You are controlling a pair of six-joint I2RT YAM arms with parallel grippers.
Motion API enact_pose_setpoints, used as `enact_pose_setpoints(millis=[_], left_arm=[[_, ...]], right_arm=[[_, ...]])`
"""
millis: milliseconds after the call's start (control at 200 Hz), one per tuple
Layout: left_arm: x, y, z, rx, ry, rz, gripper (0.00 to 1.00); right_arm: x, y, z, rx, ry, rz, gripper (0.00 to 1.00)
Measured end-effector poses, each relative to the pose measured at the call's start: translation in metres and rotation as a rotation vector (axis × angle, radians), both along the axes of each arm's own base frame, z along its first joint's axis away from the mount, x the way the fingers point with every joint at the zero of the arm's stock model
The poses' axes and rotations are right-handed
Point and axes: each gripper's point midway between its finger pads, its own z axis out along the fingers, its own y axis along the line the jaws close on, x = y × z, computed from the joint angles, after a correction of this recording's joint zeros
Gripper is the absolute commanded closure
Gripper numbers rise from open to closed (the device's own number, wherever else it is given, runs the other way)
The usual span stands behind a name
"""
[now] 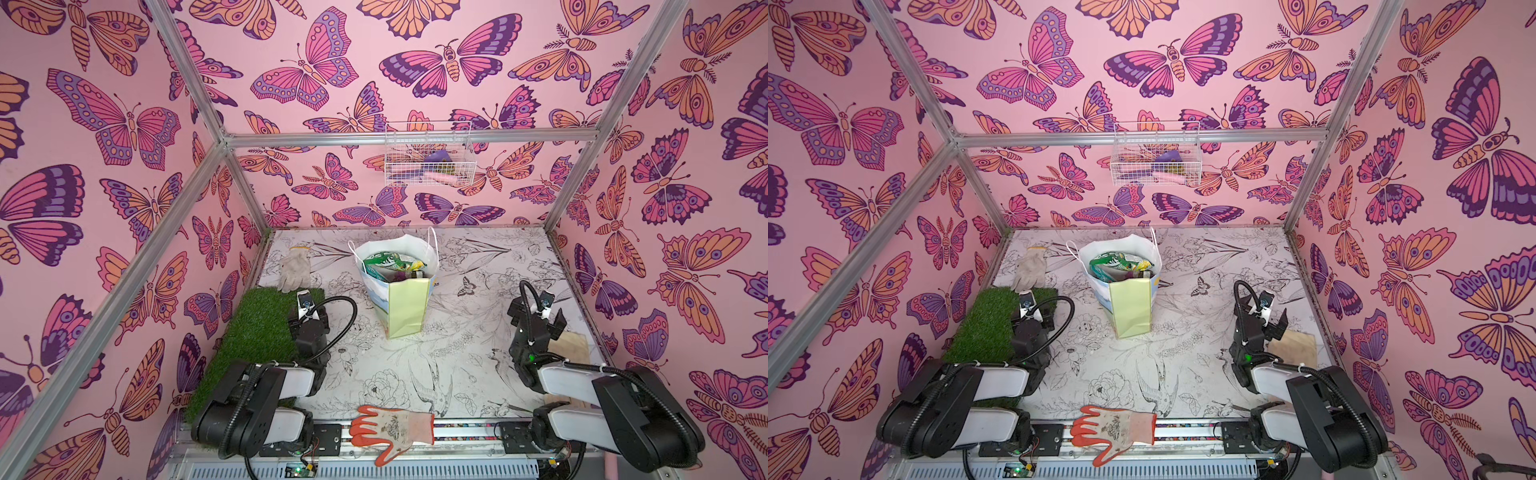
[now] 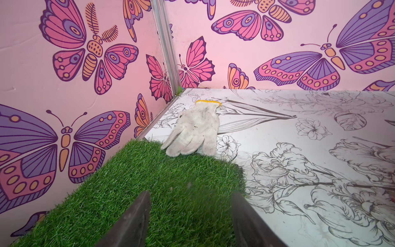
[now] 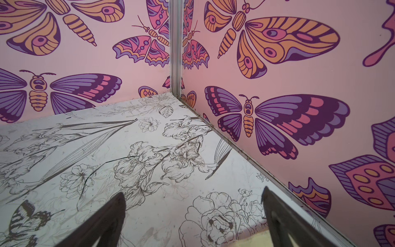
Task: Place the snacks into the paper bag
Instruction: Reset both arms
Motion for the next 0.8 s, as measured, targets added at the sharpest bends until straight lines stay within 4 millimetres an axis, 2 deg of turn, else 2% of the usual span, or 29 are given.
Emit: enact_pose_setpoints(millis=[205,341,601,741,771,796], left_arm=[[0.001,0.003,-0.011,0.019,0.006,0.014,0.37],[0.001,0.003,-0.005,0.016,-0.024,0.015,0.36],[0.0,0.0,-0.004,0.016,-0.031,-0.006,0.3],[0.003,-0.005,-0.008,0.028,-0.016,-0.041,0.19],[0.003,-0.006,-0.009,0.03,-0.013,-0.046,0.01],[0.003,-0.006,-0.009,0.036,-0.008,-0.05,0.01]], right_arm=[[0.002,-0.005,-0.015,-0.004,0.013,-0.019,0.01],[0.0,-0.005,-0.016,-0.001,-0.003,-0.016,0.01],[0.011,0.013,-0.019,-0.05,0.013,0.08,0.01],[0.016,0.027,-0.021,-0.089,0.039,0.152,0.01],[0.018,0.03,-0.023,-0.1,0.047,0.169,0.01],[0.019,0.033,-0.023,-0.108,0.054,0.181,0.01]])
